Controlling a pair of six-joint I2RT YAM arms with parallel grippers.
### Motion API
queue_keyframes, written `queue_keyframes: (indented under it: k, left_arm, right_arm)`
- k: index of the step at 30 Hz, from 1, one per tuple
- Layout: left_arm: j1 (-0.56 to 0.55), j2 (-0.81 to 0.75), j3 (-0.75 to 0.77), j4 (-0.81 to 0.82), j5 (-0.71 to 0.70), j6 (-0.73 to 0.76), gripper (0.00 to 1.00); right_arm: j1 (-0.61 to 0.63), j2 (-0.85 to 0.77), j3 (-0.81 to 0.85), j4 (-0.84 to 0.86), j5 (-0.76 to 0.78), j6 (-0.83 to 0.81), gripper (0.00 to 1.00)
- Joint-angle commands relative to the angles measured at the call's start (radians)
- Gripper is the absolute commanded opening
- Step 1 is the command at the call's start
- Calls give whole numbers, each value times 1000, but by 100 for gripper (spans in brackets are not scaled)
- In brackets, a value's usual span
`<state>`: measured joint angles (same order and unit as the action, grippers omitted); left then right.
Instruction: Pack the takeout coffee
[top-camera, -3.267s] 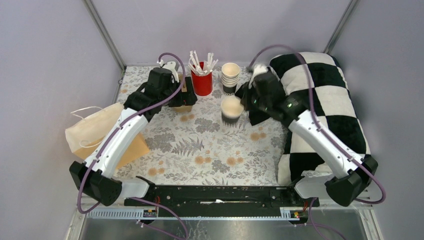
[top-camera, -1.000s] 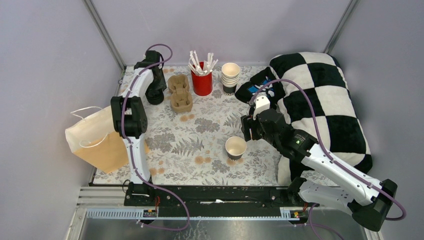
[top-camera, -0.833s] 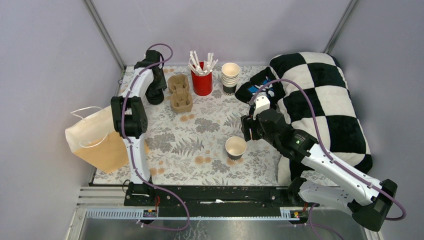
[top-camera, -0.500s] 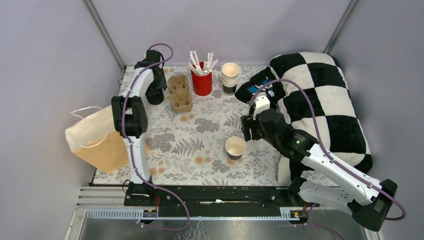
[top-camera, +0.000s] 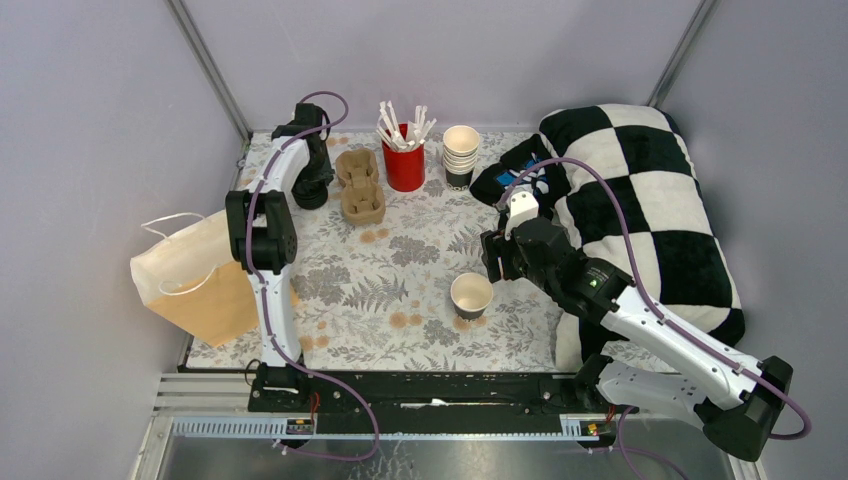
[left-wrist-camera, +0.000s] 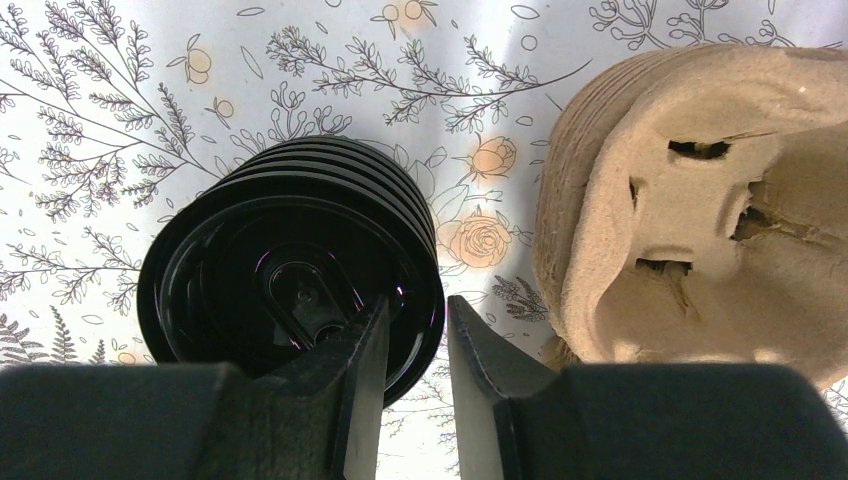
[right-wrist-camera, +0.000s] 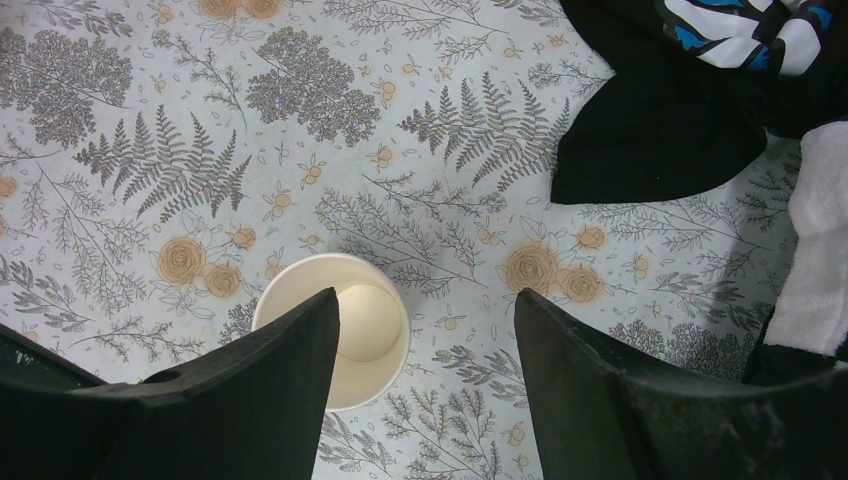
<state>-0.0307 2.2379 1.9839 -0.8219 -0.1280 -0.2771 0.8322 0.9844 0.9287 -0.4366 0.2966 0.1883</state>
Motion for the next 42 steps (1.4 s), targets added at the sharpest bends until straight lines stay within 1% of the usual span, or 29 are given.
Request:
queue_keyframes:
  k: [1,4,8,24,33,40,42]
  left_arm:
    - [6,-11,54,15,-9,14,36]
    - [6,-14,53,15,-9,13,38]
    - [5,-15,55,15,-10,15,36]
    - [6,-23,54,21,-15,25,23]
    - [5,-47,46,20,-20,29,21]
    - [6,-53,44,20,-20,30,12]
    - [6,-54,45,18,-22,30,11]
  right_arm:
    - [8,6,41,9,4,4,71]
    - [8,10,41,8,-1,3,71]
    - [8,12,40,10,-7,3,71]
    - [8,28,45,9,-19,2,71]
    - [8,29,47,10,-21,5,71]
    - [8,31,50,10,-26,5,71]
    - [8,30,50,10,-27,3,71]
